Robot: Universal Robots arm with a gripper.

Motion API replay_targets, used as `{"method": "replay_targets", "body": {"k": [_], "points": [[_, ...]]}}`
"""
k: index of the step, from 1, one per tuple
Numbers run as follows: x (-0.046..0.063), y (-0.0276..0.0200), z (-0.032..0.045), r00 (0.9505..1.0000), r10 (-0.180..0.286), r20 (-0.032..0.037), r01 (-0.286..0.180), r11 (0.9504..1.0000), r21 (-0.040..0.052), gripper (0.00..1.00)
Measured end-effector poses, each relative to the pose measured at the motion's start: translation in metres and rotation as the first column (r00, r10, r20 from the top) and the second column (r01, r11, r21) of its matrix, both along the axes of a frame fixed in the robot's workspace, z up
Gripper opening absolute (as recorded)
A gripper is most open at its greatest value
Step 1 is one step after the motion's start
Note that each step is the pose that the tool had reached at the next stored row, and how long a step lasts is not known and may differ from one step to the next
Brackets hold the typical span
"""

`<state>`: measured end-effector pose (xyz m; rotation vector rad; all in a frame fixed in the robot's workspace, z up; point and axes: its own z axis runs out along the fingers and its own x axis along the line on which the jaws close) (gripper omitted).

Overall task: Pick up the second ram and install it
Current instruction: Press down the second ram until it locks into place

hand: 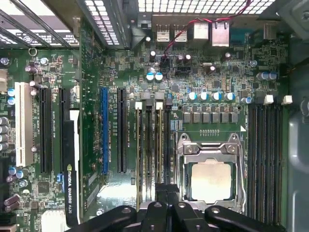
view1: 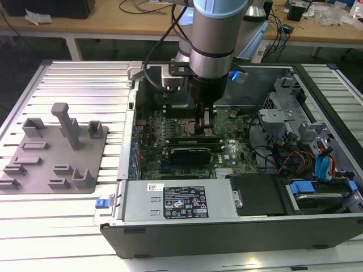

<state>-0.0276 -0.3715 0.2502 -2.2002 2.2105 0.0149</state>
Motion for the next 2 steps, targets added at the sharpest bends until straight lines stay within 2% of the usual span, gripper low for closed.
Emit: {"method": "replay_targets", "body": {"k": [2], "points": [[0.0, 0.0, 0.0, 1.0, 0.0, 0.0001, 0.0, 1.0, 0.0001, 0.08]]}}
